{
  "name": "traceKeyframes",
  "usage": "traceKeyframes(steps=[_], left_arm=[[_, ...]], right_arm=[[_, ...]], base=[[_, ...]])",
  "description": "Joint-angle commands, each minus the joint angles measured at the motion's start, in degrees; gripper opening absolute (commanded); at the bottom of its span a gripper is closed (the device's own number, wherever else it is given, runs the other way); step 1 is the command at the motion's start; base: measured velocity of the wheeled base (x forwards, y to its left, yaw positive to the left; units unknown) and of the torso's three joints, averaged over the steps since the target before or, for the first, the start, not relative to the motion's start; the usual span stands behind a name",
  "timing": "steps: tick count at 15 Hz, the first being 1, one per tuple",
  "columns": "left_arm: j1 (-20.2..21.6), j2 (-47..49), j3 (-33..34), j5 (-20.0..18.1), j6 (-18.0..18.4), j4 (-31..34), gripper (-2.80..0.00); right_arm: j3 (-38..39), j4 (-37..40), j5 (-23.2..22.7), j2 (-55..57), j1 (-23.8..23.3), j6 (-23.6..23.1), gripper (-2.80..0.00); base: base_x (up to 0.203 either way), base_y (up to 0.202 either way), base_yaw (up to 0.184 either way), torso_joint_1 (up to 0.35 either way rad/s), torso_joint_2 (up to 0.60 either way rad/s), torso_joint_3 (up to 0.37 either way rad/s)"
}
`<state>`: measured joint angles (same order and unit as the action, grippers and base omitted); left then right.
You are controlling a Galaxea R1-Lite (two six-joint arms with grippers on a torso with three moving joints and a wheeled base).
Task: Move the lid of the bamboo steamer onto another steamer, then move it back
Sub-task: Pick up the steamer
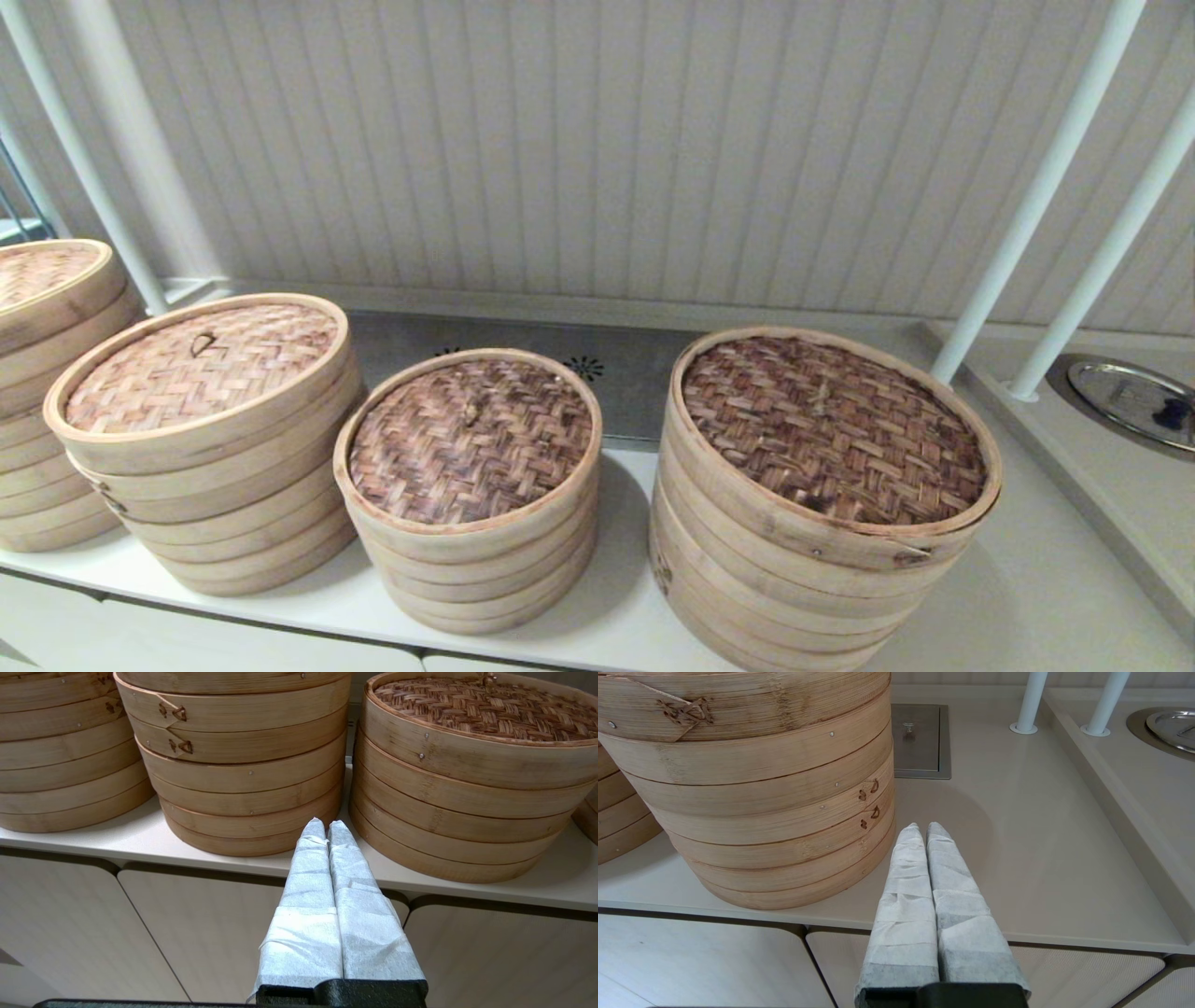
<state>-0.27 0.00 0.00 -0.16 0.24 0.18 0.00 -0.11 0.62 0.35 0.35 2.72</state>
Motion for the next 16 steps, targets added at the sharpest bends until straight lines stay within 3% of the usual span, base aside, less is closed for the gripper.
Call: traceKeyframes(steps=[1, 12, 16], left_arm=[[0.0, -0.09, 0.0, -0.02, 0.02, -0.01, -2.8], [0.0, -0.09, -0.22, 0.07, 0.37, -0.09, -2.8], [0.0, 1.1, -10.67, 0.92, 0.21, 4.04, -2.8]], right_arm=[[0.18, -0.01, -0.01, 0.0, 0.0, 0.01, -2.8], [0.18, -0.07, -0.09, -0.09, 0.0, -0.08, -2.8], [0.18, -0.07, -0.09, -0.09, 0.0, -0.08, -2.8]], base=[[0.0, 0.0, 0.0, 0.0, 0.0, 0.0], [0.0, 0.0, 0.0, 0.0, 0.0, 0.0], [0.0, 0.0, 0.0, 0.0, 0.0, 0.0]])
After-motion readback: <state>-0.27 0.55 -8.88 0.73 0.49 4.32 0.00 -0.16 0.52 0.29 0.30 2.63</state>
